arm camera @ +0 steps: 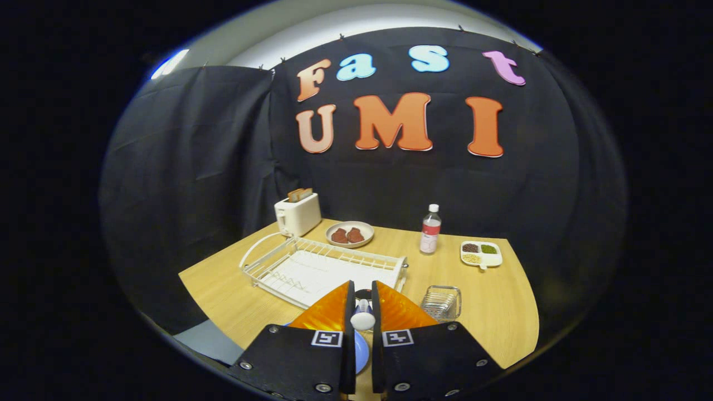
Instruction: Take the plate from the dish rack, then take the spoon from the basket and place it into the plate.
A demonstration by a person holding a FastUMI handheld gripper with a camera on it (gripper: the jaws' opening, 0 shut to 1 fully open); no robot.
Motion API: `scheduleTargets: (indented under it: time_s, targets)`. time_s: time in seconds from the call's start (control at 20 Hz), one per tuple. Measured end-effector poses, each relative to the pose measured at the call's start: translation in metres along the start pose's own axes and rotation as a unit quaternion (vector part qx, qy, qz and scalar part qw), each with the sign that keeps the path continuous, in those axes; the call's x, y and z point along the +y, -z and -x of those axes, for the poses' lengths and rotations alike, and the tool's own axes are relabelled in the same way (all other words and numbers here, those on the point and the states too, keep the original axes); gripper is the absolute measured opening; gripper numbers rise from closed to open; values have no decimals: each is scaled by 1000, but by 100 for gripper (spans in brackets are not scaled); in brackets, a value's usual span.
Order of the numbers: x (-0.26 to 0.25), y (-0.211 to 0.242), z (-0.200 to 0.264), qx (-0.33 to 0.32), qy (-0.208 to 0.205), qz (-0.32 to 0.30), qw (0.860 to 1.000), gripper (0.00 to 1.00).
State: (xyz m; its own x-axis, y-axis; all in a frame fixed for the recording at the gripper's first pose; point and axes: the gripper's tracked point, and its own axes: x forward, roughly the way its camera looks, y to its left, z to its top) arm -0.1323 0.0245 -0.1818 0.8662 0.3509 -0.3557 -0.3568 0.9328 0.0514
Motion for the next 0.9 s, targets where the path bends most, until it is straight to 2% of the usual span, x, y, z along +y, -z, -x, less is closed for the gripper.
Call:
scheduleTargets:
  time_s: [0.25, 0.4, 0.65, 0.9]
  targets:
    - [36, 42, -6, 39, -55, 4, 998, 12]
    - [42, 73, -13, 67, -71, 15, 995, 12]
    - [39, 133, -28, 123, -72, 2, 990, 13]
    - [34, 166, -30, 148, -72, -12, 986, 15]
